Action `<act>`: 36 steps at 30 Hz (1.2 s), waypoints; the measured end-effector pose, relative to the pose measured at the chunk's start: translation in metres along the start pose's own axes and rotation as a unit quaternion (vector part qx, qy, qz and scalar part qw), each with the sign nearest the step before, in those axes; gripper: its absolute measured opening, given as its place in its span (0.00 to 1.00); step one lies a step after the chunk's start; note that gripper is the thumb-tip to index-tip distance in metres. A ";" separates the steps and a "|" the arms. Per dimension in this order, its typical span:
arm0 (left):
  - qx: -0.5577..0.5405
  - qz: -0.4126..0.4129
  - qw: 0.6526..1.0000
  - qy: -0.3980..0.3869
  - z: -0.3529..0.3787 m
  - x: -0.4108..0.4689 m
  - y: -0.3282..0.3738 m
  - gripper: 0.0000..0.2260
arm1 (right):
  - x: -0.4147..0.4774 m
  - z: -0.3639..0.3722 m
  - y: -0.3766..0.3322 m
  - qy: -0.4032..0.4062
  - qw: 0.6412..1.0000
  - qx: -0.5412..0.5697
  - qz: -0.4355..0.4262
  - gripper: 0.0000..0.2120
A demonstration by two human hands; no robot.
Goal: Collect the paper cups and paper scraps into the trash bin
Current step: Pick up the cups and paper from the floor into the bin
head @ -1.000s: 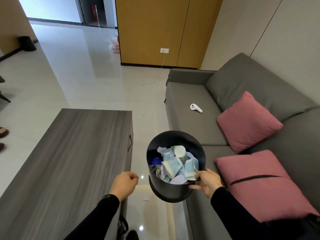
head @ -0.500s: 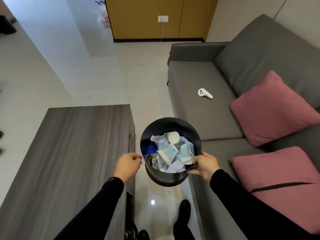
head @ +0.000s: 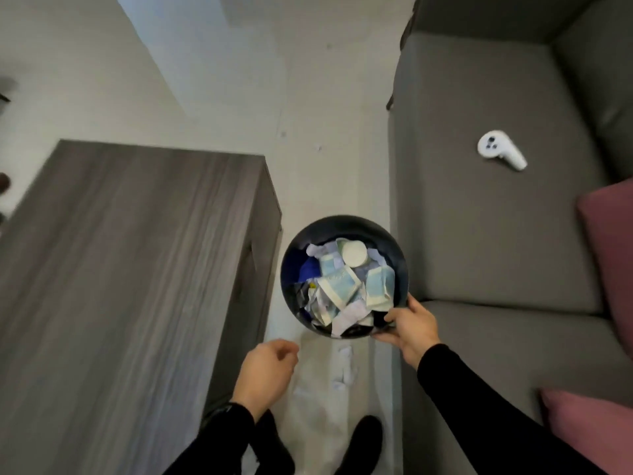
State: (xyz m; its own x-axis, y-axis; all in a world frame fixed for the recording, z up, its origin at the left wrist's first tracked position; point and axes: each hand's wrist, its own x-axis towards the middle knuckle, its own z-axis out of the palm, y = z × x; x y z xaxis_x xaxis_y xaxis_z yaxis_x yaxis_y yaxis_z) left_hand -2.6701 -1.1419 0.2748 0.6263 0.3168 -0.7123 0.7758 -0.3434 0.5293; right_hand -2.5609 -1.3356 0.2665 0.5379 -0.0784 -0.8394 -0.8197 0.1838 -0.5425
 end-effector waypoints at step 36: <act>0.034 -0.100 0.989 -0.105 0.133 0.273 -0.183 0.09 | 0.292 0.017 0.180 -0.037 0.996 -0.028 0.082 0.33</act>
State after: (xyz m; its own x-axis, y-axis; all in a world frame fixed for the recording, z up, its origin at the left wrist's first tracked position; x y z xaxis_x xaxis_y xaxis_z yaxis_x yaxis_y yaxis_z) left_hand -2.6514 -1.1098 -0.0779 0.4262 0.1959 -0.8831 0.8707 -0.3536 0.3418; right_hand -2.5483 -1.3092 -0.0760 0.4070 0.0204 -0.9132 -0.9063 0.1334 -0.4010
